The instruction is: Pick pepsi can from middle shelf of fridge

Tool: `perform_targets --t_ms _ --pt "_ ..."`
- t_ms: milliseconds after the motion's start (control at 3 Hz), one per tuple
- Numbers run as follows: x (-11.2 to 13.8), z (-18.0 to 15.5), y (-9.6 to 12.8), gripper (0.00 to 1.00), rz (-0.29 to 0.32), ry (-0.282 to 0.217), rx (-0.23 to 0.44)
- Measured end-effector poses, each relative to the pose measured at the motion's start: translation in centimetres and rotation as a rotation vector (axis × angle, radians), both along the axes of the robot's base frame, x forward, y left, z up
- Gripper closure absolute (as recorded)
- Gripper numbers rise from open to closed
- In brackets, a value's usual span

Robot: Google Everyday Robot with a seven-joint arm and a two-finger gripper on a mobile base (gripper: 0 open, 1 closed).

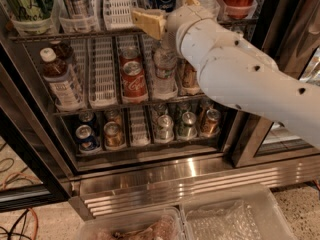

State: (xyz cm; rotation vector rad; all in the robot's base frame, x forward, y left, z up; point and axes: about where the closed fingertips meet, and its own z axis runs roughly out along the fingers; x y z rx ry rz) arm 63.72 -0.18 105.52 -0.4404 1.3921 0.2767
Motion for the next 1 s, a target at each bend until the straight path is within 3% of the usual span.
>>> perform_targets --t_ms 333,667,1000 --pt "2.19 1.54 -0.38 0.26 -0.033 -0.023 0.029" --pt "2.51 1.91 -0.49 0.27 -0.04 -0.027 0.035" --pt "2.64 1.87 -0.32 0.46 -0.039 -0.026 0.038"
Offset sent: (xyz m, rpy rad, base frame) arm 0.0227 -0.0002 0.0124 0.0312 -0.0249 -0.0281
